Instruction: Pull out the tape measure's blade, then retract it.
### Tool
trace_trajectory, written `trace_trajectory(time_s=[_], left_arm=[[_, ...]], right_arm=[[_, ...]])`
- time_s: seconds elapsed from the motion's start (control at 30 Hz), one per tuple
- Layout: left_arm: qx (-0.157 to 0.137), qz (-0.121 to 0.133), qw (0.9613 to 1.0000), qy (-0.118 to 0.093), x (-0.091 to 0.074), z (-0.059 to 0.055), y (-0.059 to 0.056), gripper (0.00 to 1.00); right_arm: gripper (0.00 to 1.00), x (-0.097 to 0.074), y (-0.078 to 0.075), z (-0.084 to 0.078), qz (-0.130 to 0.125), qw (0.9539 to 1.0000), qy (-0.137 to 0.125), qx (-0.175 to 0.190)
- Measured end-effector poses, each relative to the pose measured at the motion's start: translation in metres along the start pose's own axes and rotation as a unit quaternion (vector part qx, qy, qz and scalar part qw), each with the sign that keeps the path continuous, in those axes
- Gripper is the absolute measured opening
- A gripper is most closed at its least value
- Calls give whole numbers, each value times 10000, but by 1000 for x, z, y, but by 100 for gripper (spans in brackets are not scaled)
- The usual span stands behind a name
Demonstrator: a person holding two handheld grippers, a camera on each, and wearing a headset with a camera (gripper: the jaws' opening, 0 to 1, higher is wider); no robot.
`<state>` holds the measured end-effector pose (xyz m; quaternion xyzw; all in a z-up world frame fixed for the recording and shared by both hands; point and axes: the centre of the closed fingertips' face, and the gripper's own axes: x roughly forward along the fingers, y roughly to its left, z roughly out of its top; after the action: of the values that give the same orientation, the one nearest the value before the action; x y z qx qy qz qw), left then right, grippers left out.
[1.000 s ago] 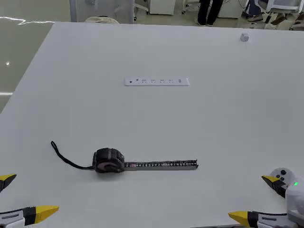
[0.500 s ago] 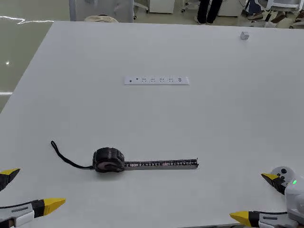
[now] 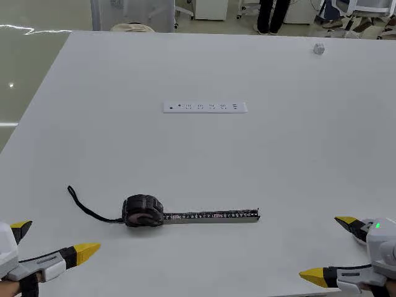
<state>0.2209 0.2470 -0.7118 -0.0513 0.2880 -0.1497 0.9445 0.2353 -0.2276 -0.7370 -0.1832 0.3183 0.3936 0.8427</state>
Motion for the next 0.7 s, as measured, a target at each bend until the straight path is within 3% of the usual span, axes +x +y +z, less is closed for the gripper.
trace_trajectory(time_s=[0.23,0.33,0.43,0.7], left_arm=[[89,71,9999,65,14,-2,-19,100],[230,297,9993,-45,18,4,-20,100],[140,422,9989,-131,22,9,-22,100],[132,439,9989,-93,30,8,-27,100]], right_arm=[[96,16,1,14,357,9985,168,-370],[94,20,-1,22,454,9978,186,-447],[93,25,-3,25,576,9962,288,-590],[93,32,-11,39,652,9941,310,-805]])
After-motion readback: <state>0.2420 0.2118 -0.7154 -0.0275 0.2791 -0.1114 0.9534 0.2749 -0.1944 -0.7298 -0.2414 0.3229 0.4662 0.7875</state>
